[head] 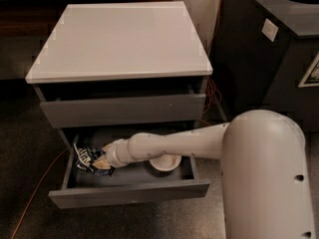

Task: Pick blue chip bag from middle drawer and place on counter

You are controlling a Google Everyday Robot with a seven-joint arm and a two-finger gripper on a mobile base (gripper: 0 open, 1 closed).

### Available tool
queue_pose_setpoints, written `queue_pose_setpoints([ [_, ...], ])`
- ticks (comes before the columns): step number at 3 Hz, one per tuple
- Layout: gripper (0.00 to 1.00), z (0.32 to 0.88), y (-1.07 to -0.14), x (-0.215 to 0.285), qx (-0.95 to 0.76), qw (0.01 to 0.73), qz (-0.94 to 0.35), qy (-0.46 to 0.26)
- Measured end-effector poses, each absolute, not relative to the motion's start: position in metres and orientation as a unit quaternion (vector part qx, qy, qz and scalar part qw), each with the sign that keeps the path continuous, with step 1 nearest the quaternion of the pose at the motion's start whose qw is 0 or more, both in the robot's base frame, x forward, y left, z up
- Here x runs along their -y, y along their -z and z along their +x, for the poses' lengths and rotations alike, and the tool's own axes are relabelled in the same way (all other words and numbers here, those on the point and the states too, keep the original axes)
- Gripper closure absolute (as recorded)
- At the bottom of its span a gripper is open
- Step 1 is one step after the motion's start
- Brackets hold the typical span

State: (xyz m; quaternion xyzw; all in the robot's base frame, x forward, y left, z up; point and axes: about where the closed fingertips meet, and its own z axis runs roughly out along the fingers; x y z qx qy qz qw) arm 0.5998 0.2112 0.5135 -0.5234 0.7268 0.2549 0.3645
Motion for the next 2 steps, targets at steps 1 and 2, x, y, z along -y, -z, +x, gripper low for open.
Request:
queue_pose_setpoints([
  [1, 1.0, 0.594, -0.548, -0.202, -0.705, 0.387, -0.529, -0.271],
  [2, 1.0, 0.594, -0.585, -0.19, -0.683, 0.408, -0.528, -0.296],
])
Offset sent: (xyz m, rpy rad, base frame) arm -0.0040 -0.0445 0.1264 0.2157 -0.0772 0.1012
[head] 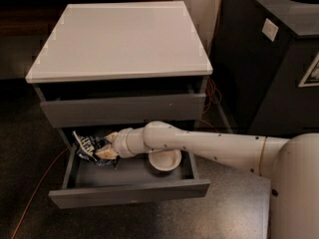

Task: Pick blue chip bag from middle drawer and place on counter

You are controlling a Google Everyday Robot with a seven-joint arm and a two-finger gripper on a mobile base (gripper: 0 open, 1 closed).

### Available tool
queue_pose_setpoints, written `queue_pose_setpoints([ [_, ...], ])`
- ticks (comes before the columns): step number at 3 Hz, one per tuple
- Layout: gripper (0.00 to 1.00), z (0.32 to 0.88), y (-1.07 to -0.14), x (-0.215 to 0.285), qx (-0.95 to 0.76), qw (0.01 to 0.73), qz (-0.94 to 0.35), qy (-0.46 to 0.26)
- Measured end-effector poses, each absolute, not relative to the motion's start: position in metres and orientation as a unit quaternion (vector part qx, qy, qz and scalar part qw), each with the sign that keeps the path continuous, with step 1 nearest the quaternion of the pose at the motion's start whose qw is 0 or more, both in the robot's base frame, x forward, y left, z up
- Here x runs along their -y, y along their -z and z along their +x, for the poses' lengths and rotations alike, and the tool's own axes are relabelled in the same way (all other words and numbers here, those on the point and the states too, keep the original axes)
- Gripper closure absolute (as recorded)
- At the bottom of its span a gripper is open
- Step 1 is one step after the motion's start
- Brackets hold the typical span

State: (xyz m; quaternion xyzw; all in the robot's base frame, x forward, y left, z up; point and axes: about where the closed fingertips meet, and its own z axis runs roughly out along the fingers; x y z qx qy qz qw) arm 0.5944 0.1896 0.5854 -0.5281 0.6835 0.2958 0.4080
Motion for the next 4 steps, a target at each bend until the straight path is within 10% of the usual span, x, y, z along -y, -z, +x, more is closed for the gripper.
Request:
queue_pose_setpoints([
  [4, 1.0, 0.611, -0.757, -0.158, -0.642, 0.407, -0.593, -0.265],
])
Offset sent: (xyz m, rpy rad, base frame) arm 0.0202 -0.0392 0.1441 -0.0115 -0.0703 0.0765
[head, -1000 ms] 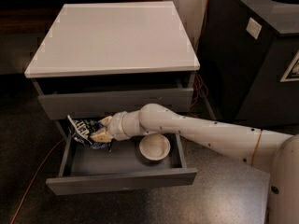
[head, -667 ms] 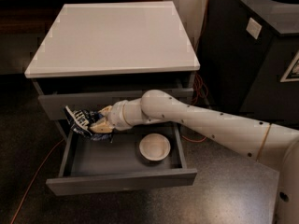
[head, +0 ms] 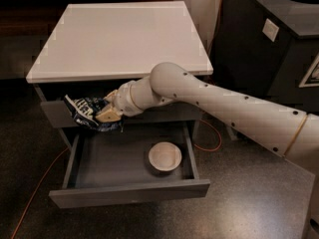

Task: Pick blue chip bag from middle drawer and place on counter

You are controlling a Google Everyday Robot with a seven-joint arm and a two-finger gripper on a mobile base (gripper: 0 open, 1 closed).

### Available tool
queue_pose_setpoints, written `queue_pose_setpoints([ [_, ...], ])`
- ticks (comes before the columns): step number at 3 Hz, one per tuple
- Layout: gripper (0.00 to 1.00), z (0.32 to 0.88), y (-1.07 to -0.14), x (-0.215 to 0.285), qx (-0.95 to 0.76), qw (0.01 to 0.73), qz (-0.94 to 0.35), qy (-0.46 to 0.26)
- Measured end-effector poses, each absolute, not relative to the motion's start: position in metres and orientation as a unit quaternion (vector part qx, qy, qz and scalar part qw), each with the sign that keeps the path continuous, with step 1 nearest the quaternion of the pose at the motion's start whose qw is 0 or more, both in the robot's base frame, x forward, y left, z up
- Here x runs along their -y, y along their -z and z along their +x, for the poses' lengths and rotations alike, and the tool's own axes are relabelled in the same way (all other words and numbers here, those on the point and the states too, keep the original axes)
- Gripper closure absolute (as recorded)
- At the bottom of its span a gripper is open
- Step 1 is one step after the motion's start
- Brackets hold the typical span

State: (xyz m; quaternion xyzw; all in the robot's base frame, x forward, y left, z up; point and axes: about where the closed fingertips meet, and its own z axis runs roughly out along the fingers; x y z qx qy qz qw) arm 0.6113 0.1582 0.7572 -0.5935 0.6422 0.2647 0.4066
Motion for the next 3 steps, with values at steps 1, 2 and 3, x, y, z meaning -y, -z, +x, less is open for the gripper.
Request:
queue_pose_setpoints([
  [1, 1.0, 0.614, -0.805, -0.153, -0.634, 0.402, -0.618, -0.233],
  [2, 1.0, 0.618, -0.834, -0.15, -0.632, 0.399, -0.631, -0.211],
  [3, 1.0, 0.622, -0.892, -0.143, -0.635, 0.394, -0.637, -0.187],
])
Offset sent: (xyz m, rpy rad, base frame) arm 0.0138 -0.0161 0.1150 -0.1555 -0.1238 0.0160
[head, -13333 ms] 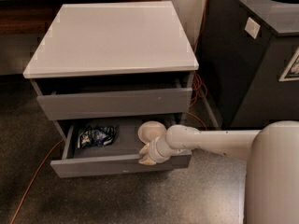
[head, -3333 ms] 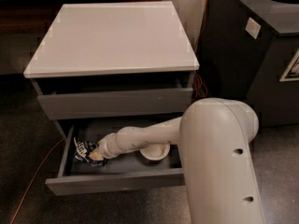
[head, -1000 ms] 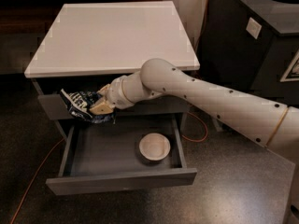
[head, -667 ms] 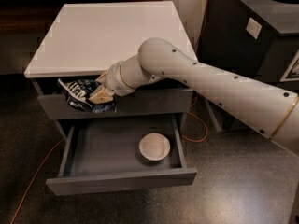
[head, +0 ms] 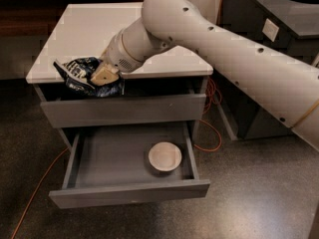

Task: Pick blue chip bag from middle drawer and place on counter

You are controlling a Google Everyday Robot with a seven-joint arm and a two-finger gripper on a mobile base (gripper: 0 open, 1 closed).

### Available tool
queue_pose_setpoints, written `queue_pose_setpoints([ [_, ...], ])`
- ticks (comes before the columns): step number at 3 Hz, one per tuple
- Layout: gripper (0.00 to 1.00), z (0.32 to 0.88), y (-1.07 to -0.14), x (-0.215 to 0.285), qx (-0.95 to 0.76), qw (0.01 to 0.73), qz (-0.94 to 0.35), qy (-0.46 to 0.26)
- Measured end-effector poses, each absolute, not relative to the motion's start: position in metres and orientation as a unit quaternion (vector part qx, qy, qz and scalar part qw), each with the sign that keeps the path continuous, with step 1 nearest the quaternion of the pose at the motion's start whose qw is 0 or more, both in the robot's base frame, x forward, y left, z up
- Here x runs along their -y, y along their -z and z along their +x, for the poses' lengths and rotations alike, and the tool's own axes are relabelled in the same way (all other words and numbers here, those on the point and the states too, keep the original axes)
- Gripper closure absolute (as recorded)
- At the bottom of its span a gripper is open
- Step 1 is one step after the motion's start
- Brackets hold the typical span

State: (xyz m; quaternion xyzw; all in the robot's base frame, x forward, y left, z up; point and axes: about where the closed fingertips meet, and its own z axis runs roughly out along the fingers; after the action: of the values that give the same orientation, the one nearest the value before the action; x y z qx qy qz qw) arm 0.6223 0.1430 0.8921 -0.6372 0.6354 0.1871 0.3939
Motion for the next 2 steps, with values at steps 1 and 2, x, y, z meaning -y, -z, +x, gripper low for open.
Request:
queue_pose_setpoints([
  [1, 1.0, 0.622, -0.892, -0.143, -0.635, 0.394, -0.637, -0.187],
  [2, 1.0, 0.634, -0.893, -0.136, -0.64, 0.394, -0.634, -0.181],
])
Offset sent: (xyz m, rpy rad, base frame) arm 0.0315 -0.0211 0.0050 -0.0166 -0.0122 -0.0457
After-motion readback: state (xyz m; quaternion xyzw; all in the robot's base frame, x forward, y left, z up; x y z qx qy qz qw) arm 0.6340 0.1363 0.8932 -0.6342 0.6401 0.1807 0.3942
